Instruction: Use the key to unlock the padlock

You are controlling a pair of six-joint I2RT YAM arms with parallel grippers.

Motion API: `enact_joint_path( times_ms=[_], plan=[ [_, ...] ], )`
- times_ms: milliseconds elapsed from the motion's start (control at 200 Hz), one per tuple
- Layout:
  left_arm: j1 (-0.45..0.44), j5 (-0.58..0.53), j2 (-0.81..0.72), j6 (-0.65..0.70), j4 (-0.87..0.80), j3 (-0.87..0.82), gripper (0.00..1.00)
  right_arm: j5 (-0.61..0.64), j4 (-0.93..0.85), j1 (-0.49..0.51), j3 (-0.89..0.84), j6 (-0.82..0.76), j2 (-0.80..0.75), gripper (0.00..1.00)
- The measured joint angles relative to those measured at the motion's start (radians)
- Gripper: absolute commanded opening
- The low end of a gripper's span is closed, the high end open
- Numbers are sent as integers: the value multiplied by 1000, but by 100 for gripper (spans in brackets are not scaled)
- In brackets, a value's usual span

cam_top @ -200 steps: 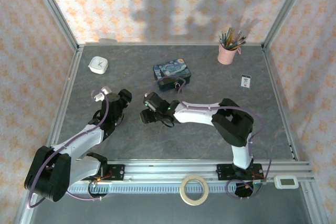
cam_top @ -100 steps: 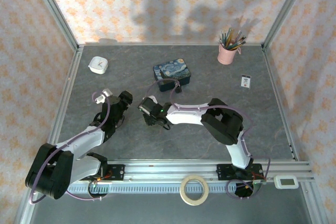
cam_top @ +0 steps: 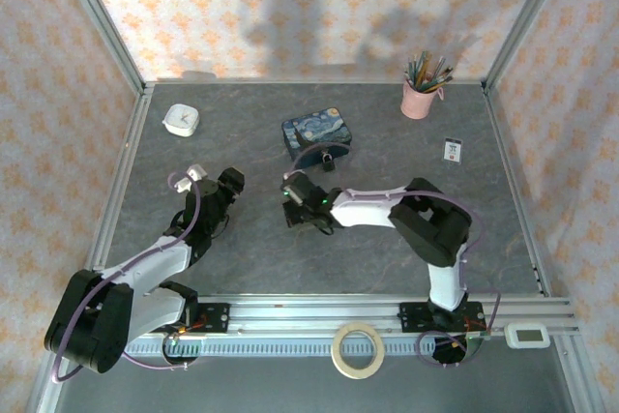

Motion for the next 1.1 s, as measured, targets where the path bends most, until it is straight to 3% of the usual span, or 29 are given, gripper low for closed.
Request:
enact_joint_path(
  times_ms=[205,405,691,1096],
  plan=[
    [-10,79,53,-46,110,-7,64,-167,81,-114,-104,-85,-82,0],
    [-120,100,148,-96,216,-6,65,-272,135,-159,-135,-125,-166,0],
    [-180,179,354,-125,359,60,57,-353,174,-162,-151,-130,-242,0],
    [-211,219,364,-100,402,105,53,-360,177,-162,-161,-122,-248,0]
  ],
)
